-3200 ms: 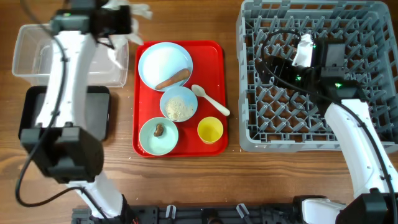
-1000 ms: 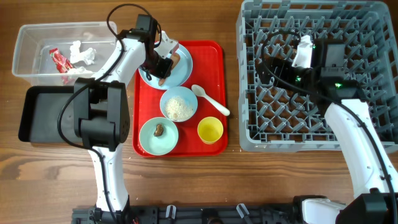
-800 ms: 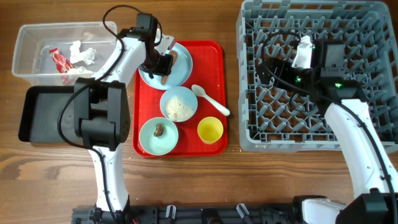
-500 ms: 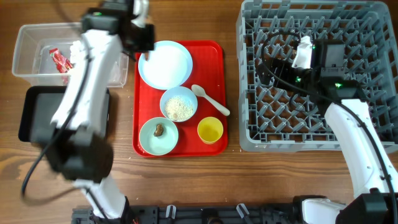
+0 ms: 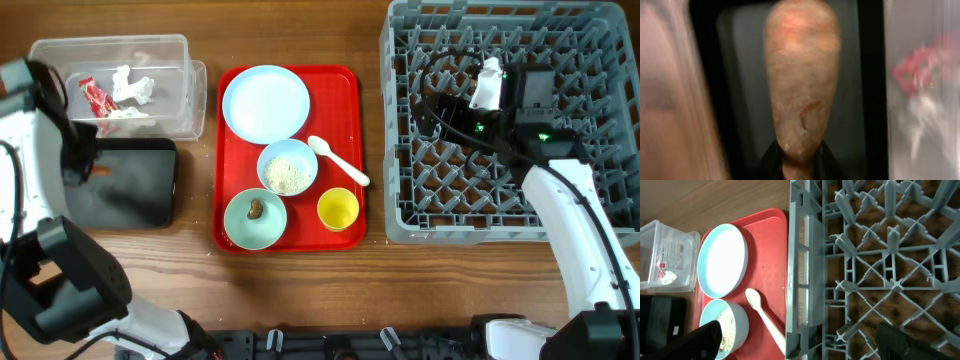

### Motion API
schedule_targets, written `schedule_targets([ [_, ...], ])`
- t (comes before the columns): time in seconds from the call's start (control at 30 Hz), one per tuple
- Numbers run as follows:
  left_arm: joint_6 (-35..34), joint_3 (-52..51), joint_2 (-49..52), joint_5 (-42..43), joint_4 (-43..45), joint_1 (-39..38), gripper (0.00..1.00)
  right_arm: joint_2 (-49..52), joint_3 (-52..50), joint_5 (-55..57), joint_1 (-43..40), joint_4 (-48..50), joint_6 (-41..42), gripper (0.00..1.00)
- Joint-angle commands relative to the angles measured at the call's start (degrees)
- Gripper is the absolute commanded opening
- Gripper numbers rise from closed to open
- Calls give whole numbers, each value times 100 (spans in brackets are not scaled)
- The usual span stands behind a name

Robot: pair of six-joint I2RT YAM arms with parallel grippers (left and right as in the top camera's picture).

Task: Sort waste into correct bins and load items into the dishwasher rack
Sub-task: 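Move the carrot left and release it onto the black tray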

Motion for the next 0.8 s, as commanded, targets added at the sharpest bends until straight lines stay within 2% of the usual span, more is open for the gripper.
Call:
schedule_targets([
  [0.0,-664,-1342,-11,-63,1283,146,10,37,42,57,0,15,39,100],
  [0.1,-658,-2144,-11,-63,2251,146,14,37,42,57,0,11,46,100],
  [0.17,-595,-2197,-13,-66,2256,146,26,37,42,57,0,4,48,100],
  [0.23,-560,-2194,-13,-63,2275,146,45,37,42,57,0,7,46,100],
  [0.37,542,-1904,-105,-63,2144,68,93,37,42,57,0,13,46,100],
  [0.47,1405,-1318,-481,-63,1687,-160,99,37,42,57,0,15,46,100],
  [0.53,2439,-955,-846,127,1554,-487,98,37,42,57,0,15,85,100],
  [0.57,2852,-872,-988,356,1556,-662,98,37,42,57,0,15,85,100],
  [0.67,4240,-811,-1331,2065,1718,-1751,100,37,42,57,0,15,83,100],
  [0.7,4962,-828,-1263,2612,1718,-2177,100,37,42,55,0,13,83,100],
  [0.73,5475,-879,-1115,2684,1705,-2688,100,37,42,55,0,7,83,100],
  [0.77,5705,-883,-994,2684,1665,-2931,100,37,42,55,0,4,83,100],
])
